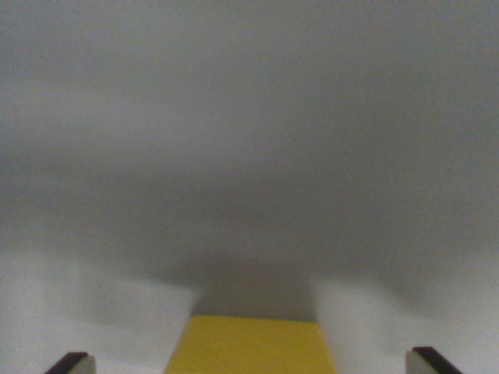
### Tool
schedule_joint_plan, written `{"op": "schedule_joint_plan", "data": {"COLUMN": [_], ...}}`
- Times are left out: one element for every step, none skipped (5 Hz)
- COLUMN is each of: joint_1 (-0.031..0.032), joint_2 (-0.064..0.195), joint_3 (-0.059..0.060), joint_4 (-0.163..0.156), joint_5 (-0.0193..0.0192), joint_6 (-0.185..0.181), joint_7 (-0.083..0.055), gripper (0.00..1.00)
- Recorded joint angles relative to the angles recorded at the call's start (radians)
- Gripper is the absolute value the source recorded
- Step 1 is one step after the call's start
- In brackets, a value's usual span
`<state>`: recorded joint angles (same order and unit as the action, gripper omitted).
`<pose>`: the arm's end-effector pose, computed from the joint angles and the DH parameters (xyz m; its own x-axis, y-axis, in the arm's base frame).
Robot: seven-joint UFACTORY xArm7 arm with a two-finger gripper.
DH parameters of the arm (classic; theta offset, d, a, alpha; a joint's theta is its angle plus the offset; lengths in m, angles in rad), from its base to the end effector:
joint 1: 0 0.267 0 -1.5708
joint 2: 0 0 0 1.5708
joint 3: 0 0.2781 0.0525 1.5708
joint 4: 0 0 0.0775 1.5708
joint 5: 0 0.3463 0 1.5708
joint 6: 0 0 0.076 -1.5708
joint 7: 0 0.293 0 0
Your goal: Pick yellow cube
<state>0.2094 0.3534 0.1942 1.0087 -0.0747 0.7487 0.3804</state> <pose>0.4298 0.1863 -0.0134 0.9938 0.0705 -0.0863 0.0718 -0.9974 0.0120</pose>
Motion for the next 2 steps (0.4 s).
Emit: {"op": "schedule_joint_plan", "data": {"joint_1": [0.0049,0.0049], "joint_2": [0.007,0.007], "joint_3": [0.004,0.004], "joint_4": [-0.012,-0.012], "joint_5": [-0.0011,-0.0011], "joint_6": [-0.018,-0.018], "joint_7": [0.009,0.009], "gripper": [0.00,0.00]}}
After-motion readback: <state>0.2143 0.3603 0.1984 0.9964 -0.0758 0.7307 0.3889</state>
